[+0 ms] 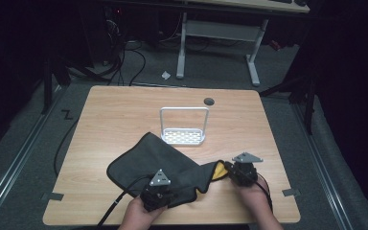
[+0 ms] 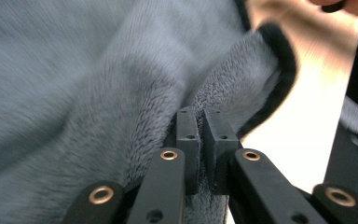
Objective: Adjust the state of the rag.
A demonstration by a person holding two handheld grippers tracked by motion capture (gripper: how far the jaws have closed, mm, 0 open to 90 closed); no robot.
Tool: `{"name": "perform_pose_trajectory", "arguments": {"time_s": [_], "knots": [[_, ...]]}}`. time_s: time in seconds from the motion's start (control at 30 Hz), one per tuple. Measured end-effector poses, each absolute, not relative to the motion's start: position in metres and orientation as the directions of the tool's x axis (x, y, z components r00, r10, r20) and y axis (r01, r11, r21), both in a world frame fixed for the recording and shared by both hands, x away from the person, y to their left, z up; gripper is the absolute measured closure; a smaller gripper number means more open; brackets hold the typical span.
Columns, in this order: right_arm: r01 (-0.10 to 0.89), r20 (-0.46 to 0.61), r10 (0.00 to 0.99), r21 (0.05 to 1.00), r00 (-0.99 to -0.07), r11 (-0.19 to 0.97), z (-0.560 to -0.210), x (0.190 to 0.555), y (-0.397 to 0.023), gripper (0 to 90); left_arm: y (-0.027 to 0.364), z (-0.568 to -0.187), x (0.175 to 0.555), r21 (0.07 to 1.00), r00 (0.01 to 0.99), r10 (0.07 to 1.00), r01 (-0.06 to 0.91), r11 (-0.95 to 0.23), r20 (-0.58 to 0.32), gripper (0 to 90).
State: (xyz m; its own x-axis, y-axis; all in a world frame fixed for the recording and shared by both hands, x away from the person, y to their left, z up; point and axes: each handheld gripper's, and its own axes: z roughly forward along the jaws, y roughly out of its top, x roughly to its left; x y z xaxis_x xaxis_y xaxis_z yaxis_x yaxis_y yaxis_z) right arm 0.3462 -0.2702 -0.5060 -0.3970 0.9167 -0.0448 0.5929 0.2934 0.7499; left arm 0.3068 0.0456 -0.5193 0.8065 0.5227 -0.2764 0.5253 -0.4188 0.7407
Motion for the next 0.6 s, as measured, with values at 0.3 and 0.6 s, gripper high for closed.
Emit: {"name": "perform_pose_trajectory", "arguments": {"time_s": [0.3, 0.6], "knots": [[0.429, -0.115, 0.921, 0.858, -0.372, 0.281, -0.438, 0.398, -0.26, 86.6, 0.047, -0.469, 0.313, 0.831, 0.817, 0.487, 0.481, -0.28, -0.309, 85.8], [0.436, -0.103, 0.938, 0.865, -0.331, 0.249, -0.434, 0.391, -0.283, 75.9, -0.026, -0.516, 0.3, 0.73, 0.854, 0.368, 0.51, -0.455, -0.368, 84.5]]}}
